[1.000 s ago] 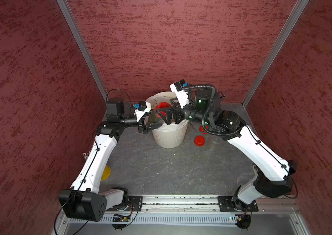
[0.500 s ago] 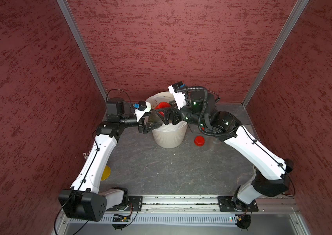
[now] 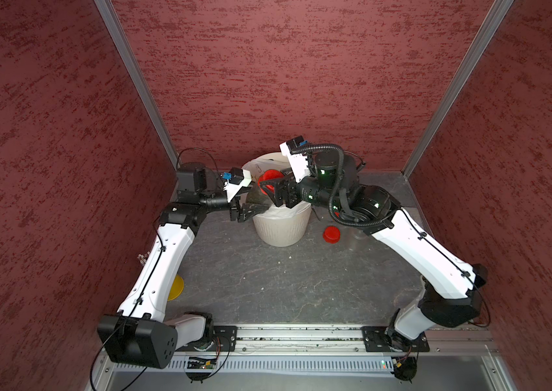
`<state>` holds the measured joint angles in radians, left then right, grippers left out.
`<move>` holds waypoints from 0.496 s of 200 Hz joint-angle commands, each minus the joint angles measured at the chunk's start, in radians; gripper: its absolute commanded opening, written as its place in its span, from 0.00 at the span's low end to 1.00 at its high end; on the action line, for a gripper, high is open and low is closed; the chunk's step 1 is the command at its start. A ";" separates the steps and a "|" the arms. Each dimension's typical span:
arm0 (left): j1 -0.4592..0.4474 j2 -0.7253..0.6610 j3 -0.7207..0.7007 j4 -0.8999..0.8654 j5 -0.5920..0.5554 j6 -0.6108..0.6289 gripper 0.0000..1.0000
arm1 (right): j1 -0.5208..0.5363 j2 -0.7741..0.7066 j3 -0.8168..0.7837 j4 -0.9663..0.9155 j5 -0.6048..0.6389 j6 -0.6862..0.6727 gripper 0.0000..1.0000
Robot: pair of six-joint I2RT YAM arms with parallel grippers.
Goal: Empty moldy tea leaves from jars
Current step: Unscrew the lid from the jar.
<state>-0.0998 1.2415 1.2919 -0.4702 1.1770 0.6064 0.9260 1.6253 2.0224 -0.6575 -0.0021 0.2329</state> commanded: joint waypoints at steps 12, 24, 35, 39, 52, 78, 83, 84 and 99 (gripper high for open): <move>0.005 -0.025 0.012 0.026 0.009 -0.009 0.63 | 0.004 0.018 0.003 -0.016 0.026 0.017 0.82; 0.005 -0.025 0.012 0.026 0.009 -0.010 0.63 | 0.003 0.019 0.001 -0.015 0.028 0.017 0.82; 0.005 -0.025 0.010 0.027 0.010 -0.008 0.63 | 0.002 0.018 -0.002 -0.009 0.030 0.016 0.80; 0.005 -0.025 0.010 0.027 0.010 -0.009 0.63 | 0.002 0.018 -0.002 -0.008 0.031 0.015 0.77; 0.004 -0.025 0.009 0.026 0.009 -0.009 0.63 | 0.002 0.018 -0.002 -0.007 0.033 0.009 0.71; 0.004 -0.025 0.009 0.027 0.009 -0.010 0.63 | 0.002 0.015 -0.011 -0.003 0.025 0.002 0.65; 0.005 -0.025 0.009 0.027 0.010 -0.009 0.63 | 0.002 0.013 -0.015 0.000 0.024 -0.002 0.65; 0.005 -0.025 0.009 0.026 0.010 -0.009 0.63 | 0.002 0.012 -0.016 0.000 0.024 -0.002 0.65; 0.004 -0.025 0.007 0.027 0.010 -0.009 0.63 | 0.001 -0.007 -0.051 0.031 0.000 -0.024 0.63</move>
<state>-0.0998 1.2392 1.2919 -0.4702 1.1759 0.6052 0.9257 1.6402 2.0182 -0.6571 0.0044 0.2306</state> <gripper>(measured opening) 0.727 0.677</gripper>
